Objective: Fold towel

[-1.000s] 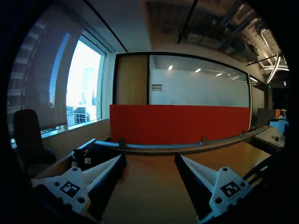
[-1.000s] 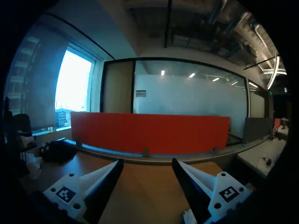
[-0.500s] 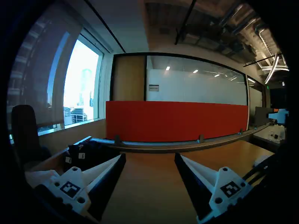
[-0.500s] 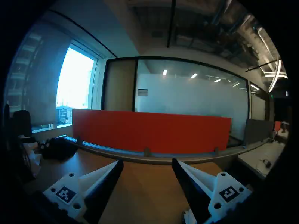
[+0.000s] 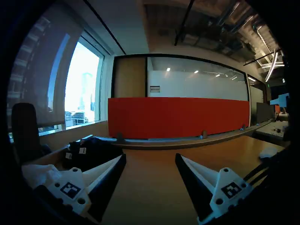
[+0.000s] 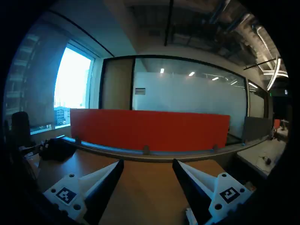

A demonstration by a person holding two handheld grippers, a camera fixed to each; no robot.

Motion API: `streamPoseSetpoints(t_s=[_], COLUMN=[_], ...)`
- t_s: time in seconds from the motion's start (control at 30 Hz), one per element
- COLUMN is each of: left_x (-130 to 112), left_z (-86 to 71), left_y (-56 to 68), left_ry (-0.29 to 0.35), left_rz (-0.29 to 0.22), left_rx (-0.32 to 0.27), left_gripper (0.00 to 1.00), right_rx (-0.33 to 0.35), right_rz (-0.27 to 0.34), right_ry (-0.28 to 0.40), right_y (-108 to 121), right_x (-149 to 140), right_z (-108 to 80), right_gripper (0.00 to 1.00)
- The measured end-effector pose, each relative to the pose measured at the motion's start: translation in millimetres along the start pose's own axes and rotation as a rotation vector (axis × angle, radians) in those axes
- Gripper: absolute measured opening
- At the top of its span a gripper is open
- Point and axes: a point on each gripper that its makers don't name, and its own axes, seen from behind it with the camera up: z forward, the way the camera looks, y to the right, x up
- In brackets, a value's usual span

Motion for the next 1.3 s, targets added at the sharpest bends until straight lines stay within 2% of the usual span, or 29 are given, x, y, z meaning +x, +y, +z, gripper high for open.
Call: streamPoseSetpoints(t_s=[0.27,0.6,0.77,0.97,1.3], left_x=[-21.0,-48.1,-56.5,-60.1,-71.2], left_z=[-5.0,-20.0,-26.9,-28.9,-28.6], left_y=[-16.0,-10.6,-13.5,-17.6,-14.6], left_ry=[0.021,0.025,0.027,0.04,0.023], left_rz=[0.009,0.003,0.004,-0.018,-0.001], left_rx=[0.017,0.005,0.013,0.024,0.021], left_gripper=[0.97,0.97,0.97,0.97,0.97], right_rx=[-0.001,0.008,0.008,0.013,0.012], right_rz=[-0.005,-0.029,-0.031,-0.042,-0.05], right_ry=[0.004,0.008,0.012,0.007,0.003], right_y=[-10.1,-19.7,-20.7,-20.5,-16.7], right_x=[-18.3,-38.3,-42.5,-47.6,-48.5], right_z=[5.1,-0.7,-5.1,-9.5,-9.8], right_gripper=[1.0,1.0,1.0,1.0,1.0])
